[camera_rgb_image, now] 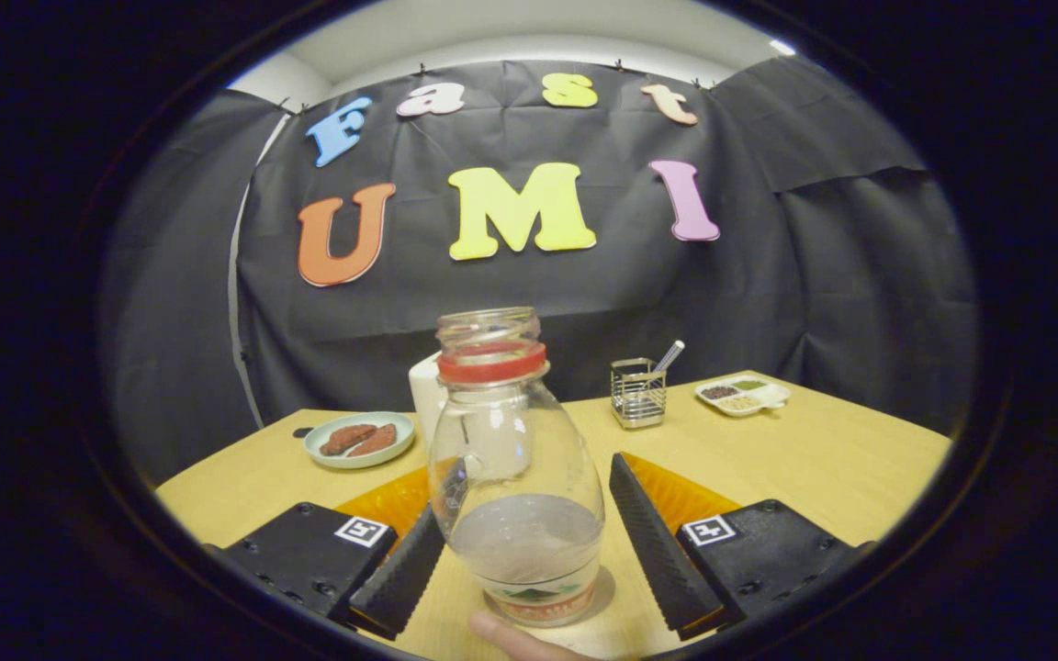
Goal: Take the bottle from table, then pour the juice into the cup, finally place the bottle on the coaster
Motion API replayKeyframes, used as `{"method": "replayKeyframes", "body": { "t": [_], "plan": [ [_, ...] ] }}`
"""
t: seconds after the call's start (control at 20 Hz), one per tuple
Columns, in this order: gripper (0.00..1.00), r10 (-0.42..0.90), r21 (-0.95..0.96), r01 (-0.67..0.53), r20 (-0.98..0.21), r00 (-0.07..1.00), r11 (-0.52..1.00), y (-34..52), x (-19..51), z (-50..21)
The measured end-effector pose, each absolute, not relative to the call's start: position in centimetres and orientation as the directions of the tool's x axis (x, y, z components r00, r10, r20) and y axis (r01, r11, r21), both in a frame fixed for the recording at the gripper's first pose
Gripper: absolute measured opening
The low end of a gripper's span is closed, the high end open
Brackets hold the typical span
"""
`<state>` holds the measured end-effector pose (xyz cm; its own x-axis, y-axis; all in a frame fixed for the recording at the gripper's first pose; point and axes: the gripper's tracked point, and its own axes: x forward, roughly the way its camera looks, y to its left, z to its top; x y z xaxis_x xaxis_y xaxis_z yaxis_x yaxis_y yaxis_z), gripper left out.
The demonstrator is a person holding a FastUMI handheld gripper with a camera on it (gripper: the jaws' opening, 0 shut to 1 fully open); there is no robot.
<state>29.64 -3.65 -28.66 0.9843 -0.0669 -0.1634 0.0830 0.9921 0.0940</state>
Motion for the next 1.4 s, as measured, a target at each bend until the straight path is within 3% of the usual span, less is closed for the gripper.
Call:
{"method": "replayKeyframes", "body": {
  "t": [0.65,1.0,1.4],
  "plan": [
    [1.00,-0.046,0.037,0.050,-0.089,0.995,0.998,-2.3,27.0,-22.0],
    [1.00,-0.047,0.018,0.047,-0.023,0.999,0.999,-1.9,22.8,-16.2],
    [1.00,-0.062,0.050,0.064,-0.031,0.998,0.997,-1.5,17.1,-10.3]
  ]
}}
